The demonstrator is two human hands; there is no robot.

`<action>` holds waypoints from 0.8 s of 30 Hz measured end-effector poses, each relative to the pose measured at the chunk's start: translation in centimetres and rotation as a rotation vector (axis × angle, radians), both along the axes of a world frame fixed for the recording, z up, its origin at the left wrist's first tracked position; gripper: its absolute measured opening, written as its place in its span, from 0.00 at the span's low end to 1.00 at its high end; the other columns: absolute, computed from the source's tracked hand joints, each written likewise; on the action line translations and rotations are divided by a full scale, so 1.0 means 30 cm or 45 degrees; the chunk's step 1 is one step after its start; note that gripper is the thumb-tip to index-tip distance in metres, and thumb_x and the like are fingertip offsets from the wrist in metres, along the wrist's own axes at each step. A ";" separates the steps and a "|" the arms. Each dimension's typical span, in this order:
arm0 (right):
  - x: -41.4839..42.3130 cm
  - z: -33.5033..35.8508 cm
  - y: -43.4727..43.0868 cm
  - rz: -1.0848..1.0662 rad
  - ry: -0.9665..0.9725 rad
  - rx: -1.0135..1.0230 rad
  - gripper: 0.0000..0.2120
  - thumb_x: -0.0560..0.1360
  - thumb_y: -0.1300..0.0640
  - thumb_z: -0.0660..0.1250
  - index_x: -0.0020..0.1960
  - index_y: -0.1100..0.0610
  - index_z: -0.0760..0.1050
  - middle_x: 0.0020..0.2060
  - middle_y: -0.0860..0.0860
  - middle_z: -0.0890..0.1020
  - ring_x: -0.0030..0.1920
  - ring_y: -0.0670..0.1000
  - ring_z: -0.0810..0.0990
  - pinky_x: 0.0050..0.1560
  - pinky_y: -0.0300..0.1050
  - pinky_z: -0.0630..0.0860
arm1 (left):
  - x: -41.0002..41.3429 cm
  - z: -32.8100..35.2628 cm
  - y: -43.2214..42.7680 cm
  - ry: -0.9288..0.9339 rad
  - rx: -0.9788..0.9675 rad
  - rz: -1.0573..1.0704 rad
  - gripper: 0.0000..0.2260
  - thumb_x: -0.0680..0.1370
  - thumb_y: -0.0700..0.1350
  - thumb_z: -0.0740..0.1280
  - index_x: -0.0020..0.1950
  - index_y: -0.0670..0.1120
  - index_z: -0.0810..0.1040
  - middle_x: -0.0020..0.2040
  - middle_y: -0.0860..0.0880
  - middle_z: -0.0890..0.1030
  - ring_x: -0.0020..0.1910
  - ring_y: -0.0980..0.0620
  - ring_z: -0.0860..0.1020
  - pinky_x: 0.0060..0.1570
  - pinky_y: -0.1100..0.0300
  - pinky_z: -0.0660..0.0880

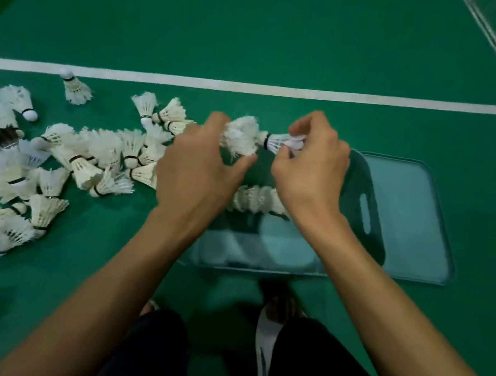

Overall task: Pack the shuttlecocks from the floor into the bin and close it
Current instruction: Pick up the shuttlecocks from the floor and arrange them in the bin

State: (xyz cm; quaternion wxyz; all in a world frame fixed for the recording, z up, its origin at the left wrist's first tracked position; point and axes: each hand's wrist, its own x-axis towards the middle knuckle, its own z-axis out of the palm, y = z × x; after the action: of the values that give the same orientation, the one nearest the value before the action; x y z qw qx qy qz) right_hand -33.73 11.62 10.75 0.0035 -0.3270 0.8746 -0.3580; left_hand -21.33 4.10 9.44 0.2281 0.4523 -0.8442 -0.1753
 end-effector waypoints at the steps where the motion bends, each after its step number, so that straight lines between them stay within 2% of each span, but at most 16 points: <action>1: -0.045 -0.019 0.024 -0.046 -0.018 0.088 0.09 0.71 0.63 0.68 0.51 0.55 0.78 0.45 0.54 0.84 0.47 0.59 0.82 0.49 0.51 0.79 | -0.031 -0.012 0.020 -0.074 0.047 -0.060 0.20 0.73 0.65 0.70 0.55 0.52 0.75 0.41 0.48 0.80 0.41 0.43 0.79 0.35 0.55 0.72; 3: -0.111 -0.061 0.067 -0.084 -0.065 0.255 0.08 0.72 0.63 0.69 0.50 0.57 0.80 0.47 0.58 0.84 0.49 0.61 0.82 0.50 0.51 0.80 | -0.085 -0.050 0.054 -0.283 0.132 -0.166 0.22 0.72 0.66 0.71 0.52 0.49 0.74 0.46 0.45 0.82 0.45 0.40 0.80 0.38 0.55 0.71; 5: -0.144 -0.109 0.095 -0.060 -0.041 0.502 0.08 0.72 0.64 0.69 0.51 0.60 0.80 0.49 0.61 0.84 0.51 0.64 0.82 0.49 0.51 0.81 | -0.128 -0.095 0.073 -0.501 0.266 -0.234 0.25 0.72 0.66 0.70 0.56 0.48 0.77 0.52 0.43 0.82 0.50 0.39 0.81 0.42 0.55 0.71; 8: -0.165 -0.180 0.107 0.057 0.118 0.848 0.09 0.73 0.69 0.68 0.53 0.63 0.78 0.51 0.62 0.83 0.52 0.65 0.83 0.45 0.53 0.78 | -0.180 -0.148 0.073 -0.814 0.455 -0.332 0.28 0.71 0.66 0.70 0.62 0.47 0.77 0.59 0.43 0.81 0.56 0.40 0.80 0.50 0.51 0.75; 10: -0.188 -0.230 0.101 0.094 0.199 0.946 0.12 0.74 0.72 0.66 0.56 0.64 0.77 0.52 0.61 0.84 0.53 0.63 0.83 0.46 0.53 0.79 | -0.204 -0.174 0.062 -0.949 0.530 -0.398 0.27 0.72 0.63 0.71 0.63 0.46 0.76 0.62 0.43 0.80 0.58 0.41 0.79 0.53 0.52 0.75; 12: -0.218 -0.279 0.088 0.059 0.140 0.933 0.12 0.74 0.72 0.65 0.57 0.64 0.77 0.53 0.61 0.83 0.54 0.63 0.83 0.47 0.53 0.79 | -0.228 -0.203 0.044 -1.036 0.612 -0.468 0.25 0.72 0.61 0.71 0.61 0.46 0.77 0.60 0.45 0.81 0.57 0.43 0.79 0.56 0.51 0.77; 13: -0.231 -0.303 0.078 0.019 0.047 0.895 0.11 0.75 0.71 0.66 0.57 0.64 0.76 0.53 0.61 0.83 0.54 0.63 0.83 0.48 0.52 0.78 | -0.240 -0.218 0.032 -1.071 0.662 -0.503 0.23 0.72 0.61 0.72 0.58 0.46 0.77 0.57 0.45 0.82 0.54 0.44 0.79 0.57 0.51 0.77; 16: -0.266 -0.365 0.049 -0.159 -0.349 0.684 0.07 0.75 0.66 0.68 0.53 0.62 0.77 0.53 0.60 0.83 0.53 0.62 0.82 0.49 0.50 0.78 | -0.268 -0.242 -0.004 -1.154 0.818 -0.586 0.21 0.72 0.60 0.75 0.52 0.44 0.79 0.37 0.48 0.83 0.40 0.49 0.80 0.46 0.55 0.78; 17: -0.278 -0.386 0.037 -0.209 -0.482 0.607 0.07 0.75 0.66 0.68 0.53 0.62 0.78 0.54 0.59 0.82 0.53 0.61 0.81 0.52 0.49 0.79 | -0.272 -0.247 -0.013 -1.172 0.854 -0.602 0.19 0.72 0.58 0.76 0.51 0.44 0.80 0.34 0.49 0.82 0.37 0.50 0.80 0.42 0.57 0.76; 19: -0.294 -0.417 0.018 -0.270 -0.714 0.487 0.08 0.76 0.66 0.68 0.55 0.61 0.79 0.55 0.57 0.81 0.53 0.57 0.80 0.53 0.46 0.77 | -0.282 -0.255 -0.025 -1.196 0.876 -0.637 0.16 0.73 0.57 0.76 0.48 0.45 0.81 0.32 0.51 0.81 0.35 0.51 0.80 0.41 0.58 0.75; 21: -0.299 -0.443 -0.004 -0.316 -0.890 0.391 0.05 0.78 0.67 0.65 0.51 0.60 0.77 0.52 0.56 0.80 0.50 0.54 0.77 0.49 0.42 0.73 | -0.290 -0.266 -0.036 -1.192 0.876 -0.668 0.16 0.74 0.57 0.75 0.50 0.46 0.82 0.36 0.51 0.82 0.38 0.50 0.81 0.46 0.56 0.78; 23: -0.298 -0.472 -0.025 -0.367 -0.999 0.315 0.04 0.80 0.66 0.62 0.49 0.58 0.73 0.48 0.55 0.77 0.47 0.53 0.75 0.45 0.40 0.70 | -0.297 -0.287 -0.041 -1.168 0.873 -0.669 0.22 0.75 0.60 0.73 0.60 0.45 0.81 0.53 0.46 0.84 0.51 0.46 0.82 0.56 0.54 0.77; 24: -0.296 -0.483 -0.033 -0.386 -1.026 0.293 0.03 0.81 0.64 0.60 0.50 0.58 0.72 0.46 0.55 0.76 0.46 0.54 0.75 0.44 0.40 0.69 | -0.299 -0.299 -0.042 -1.141 0.859 -0.662 0.26 0.75 0.61 0.72 0.65 0.45 0.78 0.63 0.45 0.81 0.59 0.45 0.80 0.60 0.53 0.76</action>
State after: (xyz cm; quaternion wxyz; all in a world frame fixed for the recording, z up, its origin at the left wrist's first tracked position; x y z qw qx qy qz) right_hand -42.61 10.62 -3.73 0.3278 -0.0270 0.8756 -0.3537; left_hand -30.29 2.85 0.47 -0.3545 0.3086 -0.8386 -0.2755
